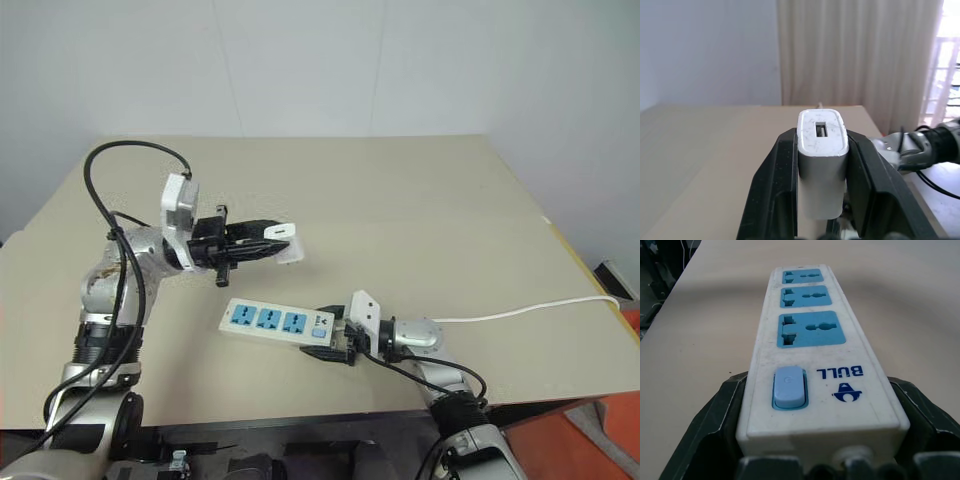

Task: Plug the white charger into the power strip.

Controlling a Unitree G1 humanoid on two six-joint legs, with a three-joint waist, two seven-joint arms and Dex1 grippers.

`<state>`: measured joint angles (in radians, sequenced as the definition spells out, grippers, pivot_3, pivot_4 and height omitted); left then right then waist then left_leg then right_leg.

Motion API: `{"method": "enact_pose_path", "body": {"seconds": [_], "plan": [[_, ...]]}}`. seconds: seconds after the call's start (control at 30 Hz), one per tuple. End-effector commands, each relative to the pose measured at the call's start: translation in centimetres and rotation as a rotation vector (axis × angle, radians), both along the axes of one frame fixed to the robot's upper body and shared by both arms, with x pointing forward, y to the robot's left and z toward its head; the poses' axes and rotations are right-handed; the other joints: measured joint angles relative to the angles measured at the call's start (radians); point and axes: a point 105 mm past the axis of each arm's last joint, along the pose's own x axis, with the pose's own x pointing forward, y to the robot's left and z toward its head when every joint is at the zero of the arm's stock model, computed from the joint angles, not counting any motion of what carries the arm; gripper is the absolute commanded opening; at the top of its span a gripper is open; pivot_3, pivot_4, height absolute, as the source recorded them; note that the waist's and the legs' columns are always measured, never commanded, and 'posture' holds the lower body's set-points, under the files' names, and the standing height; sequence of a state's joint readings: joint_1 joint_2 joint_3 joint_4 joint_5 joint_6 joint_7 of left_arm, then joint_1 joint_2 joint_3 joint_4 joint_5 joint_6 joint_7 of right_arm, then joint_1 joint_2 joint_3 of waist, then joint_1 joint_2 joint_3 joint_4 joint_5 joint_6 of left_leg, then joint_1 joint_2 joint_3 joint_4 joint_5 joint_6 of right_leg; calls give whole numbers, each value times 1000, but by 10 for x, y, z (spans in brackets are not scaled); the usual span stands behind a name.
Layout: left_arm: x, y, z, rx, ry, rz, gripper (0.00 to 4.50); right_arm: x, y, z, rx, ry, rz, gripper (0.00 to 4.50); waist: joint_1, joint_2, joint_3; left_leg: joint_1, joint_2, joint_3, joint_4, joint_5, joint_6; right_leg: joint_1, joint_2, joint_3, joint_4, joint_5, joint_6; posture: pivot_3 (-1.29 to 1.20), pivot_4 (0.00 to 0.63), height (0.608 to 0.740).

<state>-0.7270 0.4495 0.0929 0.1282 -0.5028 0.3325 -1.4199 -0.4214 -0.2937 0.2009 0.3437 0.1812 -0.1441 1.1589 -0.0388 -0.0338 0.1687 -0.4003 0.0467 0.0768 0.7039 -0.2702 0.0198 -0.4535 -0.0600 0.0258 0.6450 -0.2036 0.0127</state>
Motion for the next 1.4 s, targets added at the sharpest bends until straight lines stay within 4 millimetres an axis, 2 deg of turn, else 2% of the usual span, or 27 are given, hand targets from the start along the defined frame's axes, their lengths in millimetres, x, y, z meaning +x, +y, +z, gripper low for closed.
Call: {"method": "enact_pose_path", "body": {"seconds": [0.03, 0.13, 0.33, 0.5, 0.7, 0.77, 0.9, 1.4], "plan": [[-12, -1, 2, 18, -53, -68, 992, -2, 5, 12, 43, -21, 49, 3442, -2, 0, 0, 0, 0, 0, 0, 0, 0, 0, 0, 0, 0, 0, 0, 0, 150, 740], [-13, 0, 4, 11, -42, -72, 992, -3, 2, 13, 44, -8, 95, 3442, -4, 0, 0, 0, 0, 0, 0, 0, 0, 0, 0, 1, 0, 0, 0, 0, 150, 740], [-14, 3, 7, 18, -46, -69, 992, 10, -10, 22, 6, -33, 154, 3442, -3, 0, 0, 1, 0, 0, 0, 0, 0, 0, 0, 1, 0, 0, 0, 0, 150, 740], [-20, 7, 6, 20, -48, -63, 992, 12, -15, 7, -46, 1, 170, 3442, -3, 0, 0, 0, 0, 0, 0, 0, 0, 0, 0, 1, 0, 0, 0, 0, 150, 740], [-31, 5, -3, 44, -58, -69, 992, 9, -11, -11, -58, 34, 180, 3442, -6, 0, 0, 6, 1, 1, 0, 0, 0, 6, 0, 1, -2, 0, 0, 0, 150, 740], [-33, 4, -4, 41, -47, -72, 992, 8, -10, -13, -59, 39, 184, 3442, -4, 0, 0, 15, 1, 1, -3, -1, 1, 16, 1, 0, -4, 0, 0, 0, 150, 740], [-37, 3, -6, 45, -27, -78, 992, 6, -10, -16, -59, 48, 188, 3442, -6, 0, 0, 21, 1, 2, -6, -1, 1, 19, 1, 1, -5, 0, 0, 0, 150, 740], [-35, -13, -33, 87, 10, -92, 992, 7, -10, -16, -68, 53, 178, 3442, -5, -1, 0, 22, 1, 4, -7, -1, 1, 19, 1, 3, -5, -1, 0, 0, 150, 740]]}}
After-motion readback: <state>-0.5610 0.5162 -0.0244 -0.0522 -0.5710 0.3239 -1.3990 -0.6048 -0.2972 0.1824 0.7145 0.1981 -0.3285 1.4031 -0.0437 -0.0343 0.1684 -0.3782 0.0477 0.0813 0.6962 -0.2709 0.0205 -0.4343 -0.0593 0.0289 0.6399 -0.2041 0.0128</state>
